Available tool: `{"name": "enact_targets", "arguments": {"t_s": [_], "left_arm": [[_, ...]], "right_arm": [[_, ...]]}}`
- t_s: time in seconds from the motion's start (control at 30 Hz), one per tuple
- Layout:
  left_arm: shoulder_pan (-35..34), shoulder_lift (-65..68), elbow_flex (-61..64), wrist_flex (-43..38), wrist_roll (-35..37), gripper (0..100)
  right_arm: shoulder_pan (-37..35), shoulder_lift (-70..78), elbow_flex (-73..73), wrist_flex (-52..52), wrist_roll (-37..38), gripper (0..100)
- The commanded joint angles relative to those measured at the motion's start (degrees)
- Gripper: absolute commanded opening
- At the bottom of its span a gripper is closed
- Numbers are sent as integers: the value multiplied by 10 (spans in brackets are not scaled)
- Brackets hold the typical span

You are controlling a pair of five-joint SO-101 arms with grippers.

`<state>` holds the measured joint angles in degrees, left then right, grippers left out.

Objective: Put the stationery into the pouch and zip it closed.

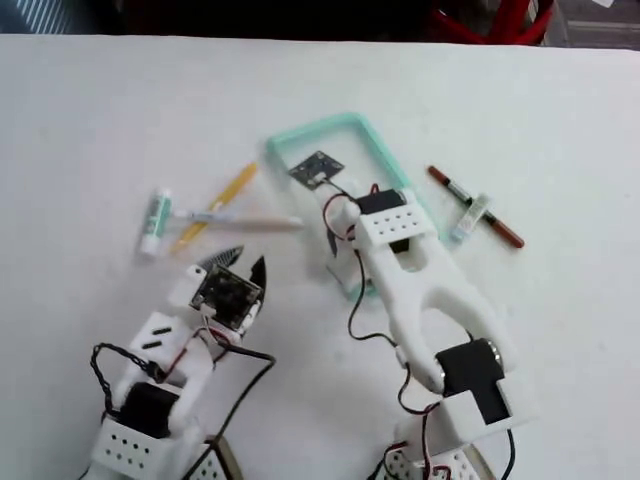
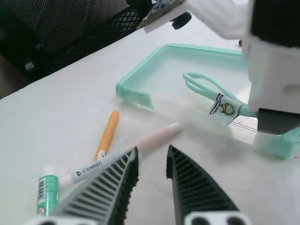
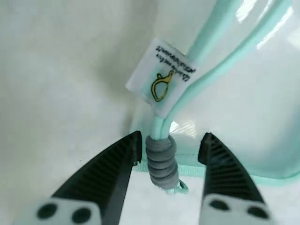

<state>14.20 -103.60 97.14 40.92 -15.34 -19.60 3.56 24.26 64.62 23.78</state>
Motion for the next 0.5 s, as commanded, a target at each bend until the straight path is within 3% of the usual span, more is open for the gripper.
{"name": "enact_targets", "arguments": {"t_s": [0.0,0.1,0.33,0.47], "left_arm": [[7,-5,-3,-11,-2,120],[7,-5,-3,-11,-2,120],[7,-5,-3,-11,-2,120],[7,-5,-3,-11,-2,120]], "right_arm": [[2,-4,-23,-7,1,73],[3,-4,-21,-4,3,48],[3,-4,-20,17,1,214],[3,-7,-22,39,2,233]]}}
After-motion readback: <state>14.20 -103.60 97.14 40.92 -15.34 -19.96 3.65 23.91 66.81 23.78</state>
